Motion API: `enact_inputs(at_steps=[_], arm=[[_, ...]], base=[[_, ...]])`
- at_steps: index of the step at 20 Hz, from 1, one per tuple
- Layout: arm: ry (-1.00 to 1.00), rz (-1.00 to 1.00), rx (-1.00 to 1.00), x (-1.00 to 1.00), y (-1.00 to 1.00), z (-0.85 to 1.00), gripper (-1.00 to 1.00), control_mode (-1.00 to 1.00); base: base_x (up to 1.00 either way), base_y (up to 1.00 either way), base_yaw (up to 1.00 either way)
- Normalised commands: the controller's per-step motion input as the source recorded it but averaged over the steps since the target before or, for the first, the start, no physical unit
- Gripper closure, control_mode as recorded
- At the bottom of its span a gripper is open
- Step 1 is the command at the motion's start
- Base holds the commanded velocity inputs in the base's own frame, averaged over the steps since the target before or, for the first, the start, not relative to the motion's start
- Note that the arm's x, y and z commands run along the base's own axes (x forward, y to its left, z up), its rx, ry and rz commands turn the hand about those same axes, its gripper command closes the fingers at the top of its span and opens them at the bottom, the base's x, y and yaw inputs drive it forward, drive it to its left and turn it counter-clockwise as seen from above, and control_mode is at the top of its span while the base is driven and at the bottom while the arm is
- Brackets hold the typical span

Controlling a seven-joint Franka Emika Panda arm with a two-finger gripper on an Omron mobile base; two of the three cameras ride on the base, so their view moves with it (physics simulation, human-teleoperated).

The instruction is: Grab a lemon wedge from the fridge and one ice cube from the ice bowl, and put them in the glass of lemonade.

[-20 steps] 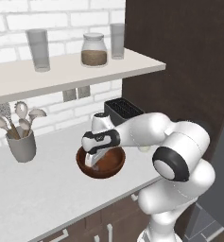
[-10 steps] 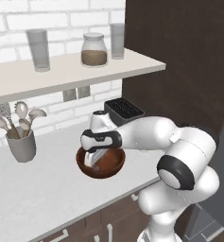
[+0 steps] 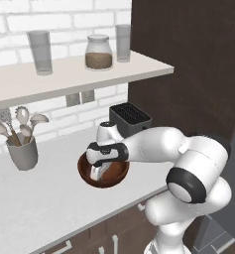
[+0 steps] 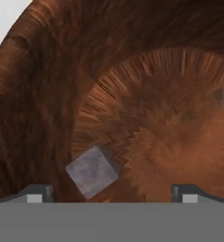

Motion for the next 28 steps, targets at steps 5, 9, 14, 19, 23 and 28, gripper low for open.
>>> enact_inputs(at_steps=[5,9,14,19,23,28], arm=[[0.01,0.00,0.00,0.31,0.00,0.00,-1.00,-1.00],[0.03,0.02,0.00,0.08,0.05,-0.10,-1.00,-1.00],[0.04,0.09,0.01,-0.14,0.00,-0.04,-1.00,-1.00],[0.00,0.10,0.01,-0.07,0.00,-0.03,-1.00,-1.00],[0.00,0.06,0.00,0.00,0.06,-0.19,-1.00,-1.00],[0.00,0.05,0.00,0.04,0.04,-0.22,-1.00,-1.00]], base=[[0.00,0.00,0.00],[0.00,0.00,0.00],[0.00,0.00,0.00],[0.00,0.00,0.00],[0.00,0.00,0.00],[0.00,0.00,0.00]])
